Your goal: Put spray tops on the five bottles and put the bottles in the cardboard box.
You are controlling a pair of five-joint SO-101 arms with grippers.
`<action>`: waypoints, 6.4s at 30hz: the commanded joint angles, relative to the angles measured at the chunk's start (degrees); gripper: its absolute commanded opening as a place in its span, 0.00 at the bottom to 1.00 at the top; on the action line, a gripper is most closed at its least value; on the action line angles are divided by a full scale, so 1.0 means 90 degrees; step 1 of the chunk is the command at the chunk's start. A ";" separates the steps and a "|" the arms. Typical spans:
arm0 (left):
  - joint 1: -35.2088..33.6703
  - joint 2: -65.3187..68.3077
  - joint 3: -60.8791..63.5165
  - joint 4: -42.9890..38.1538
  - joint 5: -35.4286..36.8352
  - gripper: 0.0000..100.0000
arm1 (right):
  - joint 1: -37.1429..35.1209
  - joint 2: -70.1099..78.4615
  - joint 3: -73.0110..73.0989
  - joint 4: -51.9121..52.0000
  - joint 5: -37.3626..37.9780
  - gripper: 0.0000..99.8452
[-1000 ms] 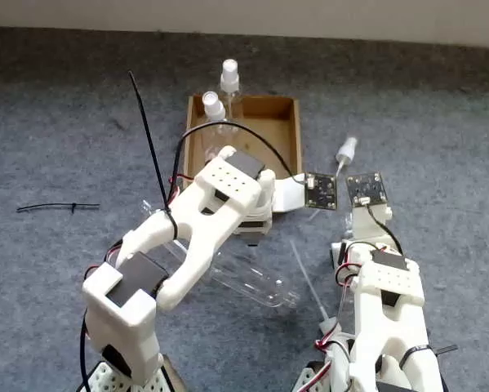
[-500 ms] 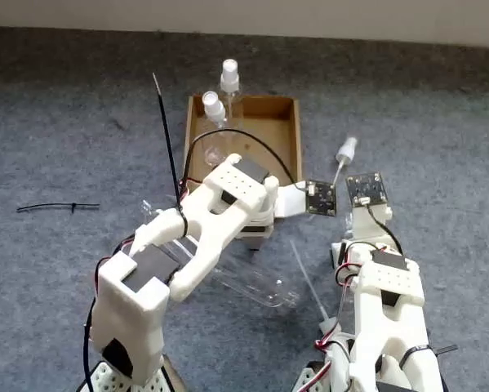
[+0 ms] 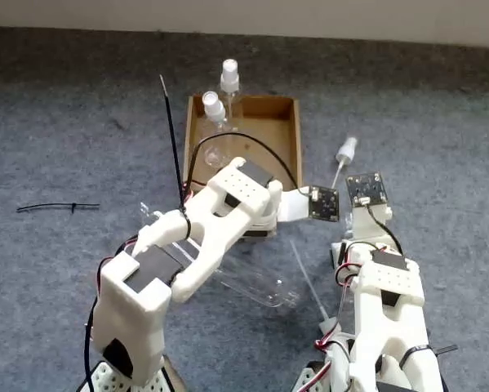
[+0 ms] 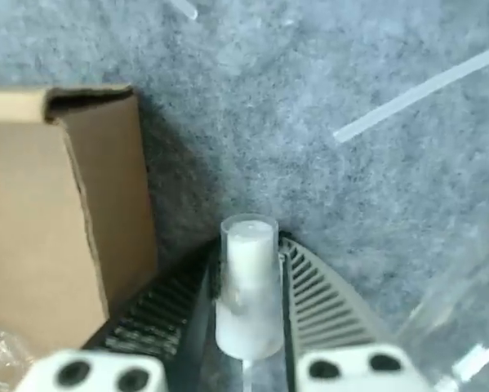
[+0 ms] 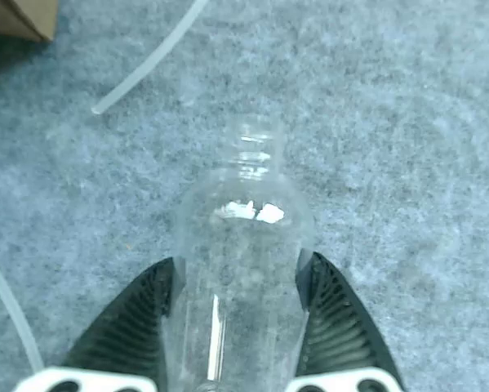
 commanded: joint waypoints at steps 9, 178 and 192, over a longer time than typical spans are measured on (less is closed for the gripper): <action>0.0230 -0.0122 -0.2007 0.1924 0.0674 0.00 | -0.0073 0.0083 0.0171 -0.0034 -0.0049 0.00; 0.0112 -0.4488 -0.3893 -0.0137 0.5558 0.18 | -0.3131 -0.7663 0.1001 -0.1900 -0.3175 0.00; -0.0122 -0.3385 -0.3844 -0.0400 0.5226 0.18 | -0.3131 -0.7663 0.1001 -0.1900 -0.3175 0.00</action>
